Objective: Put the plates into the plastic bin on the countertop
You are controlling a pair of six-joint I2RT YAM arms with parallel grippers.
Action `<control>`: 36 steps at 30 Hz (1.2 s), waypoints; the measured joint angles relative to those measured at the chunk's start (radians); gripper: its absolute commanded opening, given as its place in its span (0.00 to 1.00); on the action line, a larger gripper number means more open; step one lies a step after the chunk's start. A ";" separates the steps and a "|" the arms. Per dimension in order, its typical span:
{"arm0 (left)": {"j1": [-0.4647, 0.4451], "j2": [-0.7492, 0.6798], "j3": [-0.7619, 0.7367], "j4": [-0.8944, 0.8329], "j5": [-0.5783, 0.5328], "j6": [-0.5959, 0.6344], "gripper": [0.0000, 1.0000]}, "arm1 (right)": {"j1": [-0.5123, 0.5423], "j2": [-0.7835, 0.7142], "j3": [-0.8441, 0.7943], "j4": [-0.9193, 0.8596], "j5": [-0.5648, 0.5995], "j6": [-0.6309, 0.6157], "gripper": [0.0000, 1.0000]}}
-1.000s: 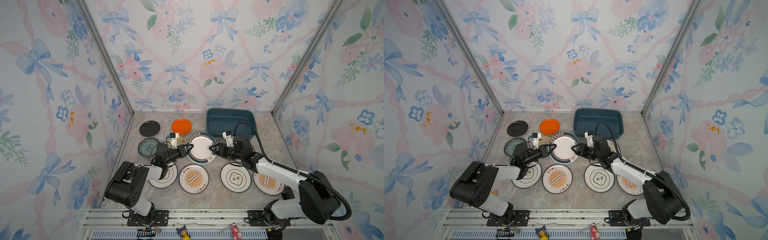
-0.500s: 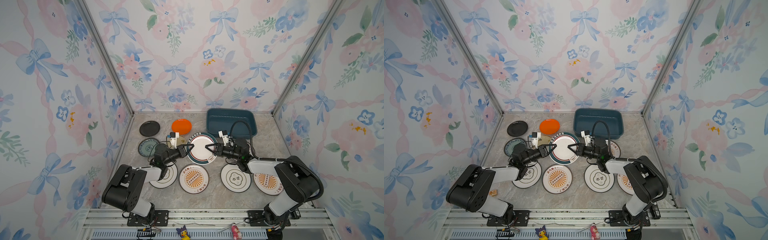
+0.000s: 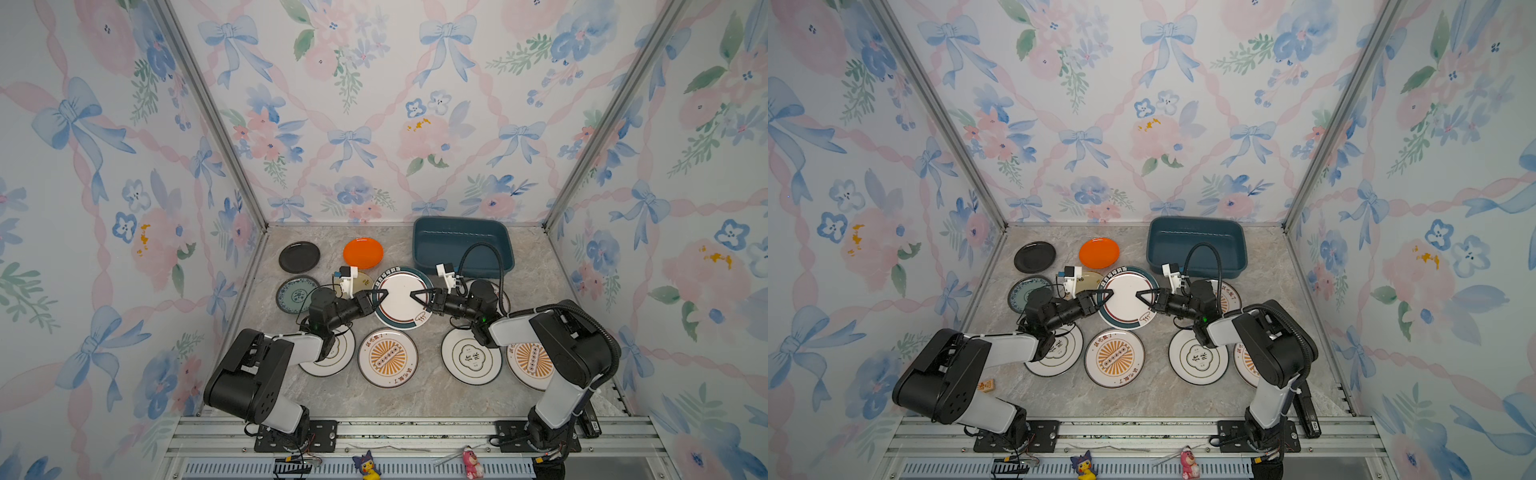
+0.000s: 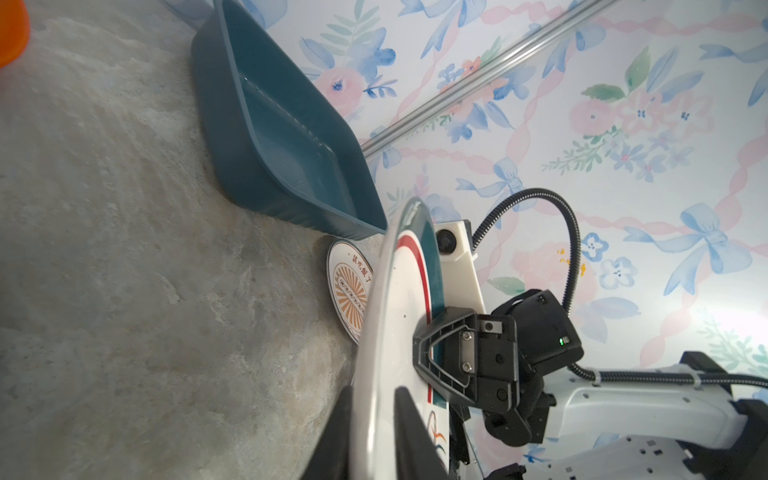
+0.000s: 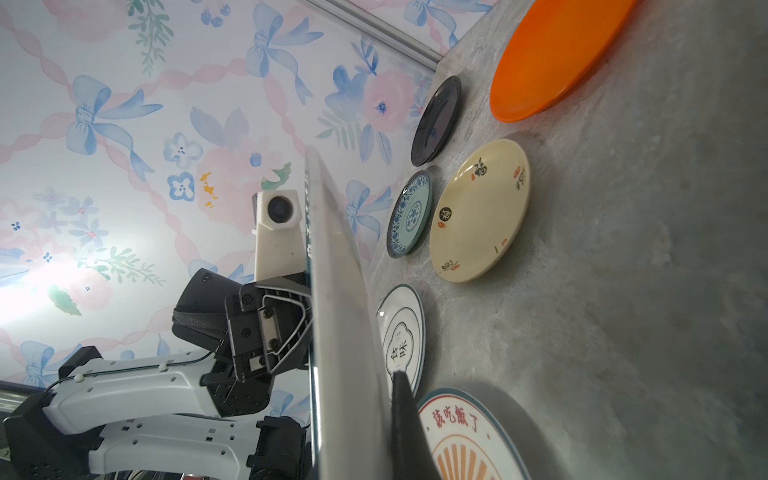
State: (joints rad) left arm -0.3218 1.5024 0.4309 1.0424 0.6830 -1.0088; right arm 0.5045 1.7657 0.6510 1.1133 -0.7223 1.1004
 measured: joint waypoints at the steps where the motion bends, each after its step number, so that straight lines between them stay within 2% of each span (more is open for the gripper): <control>1: 0.000 0.000 -0.001 -0.002 0.002 0.006 0.41 | 0.000 -0.014 0.008 -0.049 0.004 -0.014 0.00; 4: 0.000 0.000 -0.003 -0.005 0.014 0.017 0.51 | 0.003 -0.090 0.052 -0.272 0.037 -0.104 0.00; 9: 0.000 -0.011 -0.003 -0.022 0.022 0.043 0.73 | 0.008 -0.226 0.202 -0.700 0.168 -0.303 0.00; 12: 0.001 -0.049 -0.002 -0.079 0.014 0.077 0.97 | 0.000 -0.255 0.282 -0.873 0.219 -0.377 0.00; 16: 0.002 -0.146 0.006 -0.222 -0.026 0.152 0.98 | -0.047 -0.254 0.366 -1.060 0.256 -0.446 0.00; 22: 0.011 -0.321 0.024 -0.431 -0.129 0.280 0.98 | -0.211 -0.171 0.546 -1.231 0.290 -0.488 0.00; 29: 0.058 -0.388 0.024 -0.560 -0.187 0.336 0.98 | -0.366 0.102 0.872 -1.310 0.293 -0.472 0.00; 36: 0.069 -0.388 0.024 -0.599 -0.197 0.337 0.98 | -0.399 0.381 1.117 -1.358 0.291 -0.401 0.00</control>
State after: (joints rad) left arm -0.2531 1.1141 0.4553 0.4431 0.4862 -0.6720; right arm 0.1055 2.1464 1.7676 -0.2447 -0.4313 0.6994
